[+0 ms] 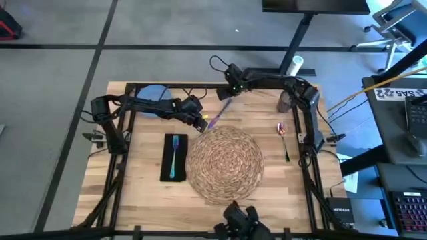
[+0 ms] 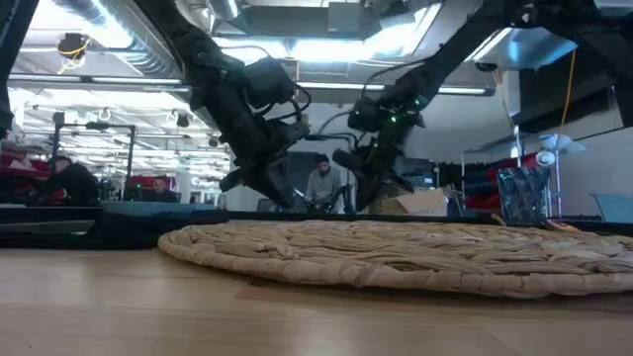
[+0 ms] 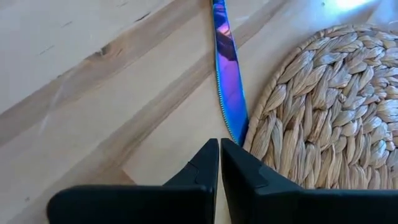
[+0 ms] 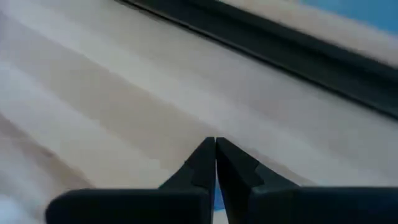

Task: Set table place
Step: Put the blue table knife on top of the brown placemat

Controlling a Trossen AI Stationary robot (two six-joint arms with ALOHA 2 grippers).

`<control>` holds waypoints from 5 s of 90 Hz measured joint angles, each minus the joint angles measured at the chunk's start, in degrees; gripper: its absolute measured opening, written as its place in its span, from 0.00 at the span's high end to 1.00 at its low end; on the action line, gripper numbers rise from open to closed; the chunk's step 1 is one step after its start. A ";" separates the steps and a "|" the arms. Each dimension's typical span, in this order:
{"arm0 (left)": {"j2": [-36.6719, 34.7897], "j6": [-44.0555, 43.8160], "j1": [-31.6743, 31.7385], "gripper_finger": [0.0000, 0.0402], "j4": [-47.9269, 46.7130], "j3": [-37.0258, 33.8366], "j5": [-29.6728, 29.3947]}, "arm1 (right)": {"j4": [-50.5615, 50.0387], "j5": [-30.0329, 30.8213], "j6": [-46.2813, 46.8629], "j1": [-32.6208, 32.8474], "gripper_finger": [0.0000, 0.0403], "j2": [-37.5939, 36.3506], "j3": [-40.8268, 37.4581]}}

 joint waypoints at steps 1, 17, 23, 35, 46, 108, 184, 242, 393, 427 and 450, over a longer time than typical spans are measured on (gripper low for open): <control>0.00 0.00 0.00 1.00 -0.01 0.00 0.00 | -0.68 -0.04 -0.20 -0.01 1.00 0.00 0.09; 0.00 0.00 0.02 1.00 -0.07 0.00 0.00 | -9.68 0.66 -4.22 -0.08 1.00 0.04 0.23; -0.01 0.00 0.02 1.00 -0.02 0.00 0.00 | -9.79 0.64 -4.51 0.25 1.00 0.04 0.21; 0.00 0.00 0.02 1.00 0.01 0.00 0.00 | -9.90 -1.91 -4.27 0.46 1.00 0.06 0.19; 0.00 0.00 0.02 1.00 0.00 0.00 0.02 | -9.74 -2.37 -4.25 1.08 1.00 0.50 -0.84; -0.02 0.00 0.05 1.00 0.06 -0.02 -0.02 | 1.45 -5.98 0.45 0.99 1.00 3.09 -2.57; 3.62 -0.24 0.63 1.00 -0.01 -0.04 0.28 | -6.46 -1.63 -5.41 0.64 1.00 5.60 4.47; 3.72 -2.76 -0.79 1.00 -0.79 -0.07 0.81 | 0.40 -7.41 -3.82 -0.13 1.00 5.95 4.58; 3.76 -3.37 -0.79 1.00 1.20 -0.04 -4.66 | -14.64 -5.72 -14.65 2.96 1.00 -1.17 4.53; 3.72 -2.49 1.47 1.00 9.34 0.00 2.68 | -15.75 -2.80 -15.73 2.96 1.00 -8.97 -0.84; 4.54 -1.49 3.56 1.00 10.33 0.04 3.63 | -9.63 -2.53 -12.32 3.11 1.00 -17.56 -13.11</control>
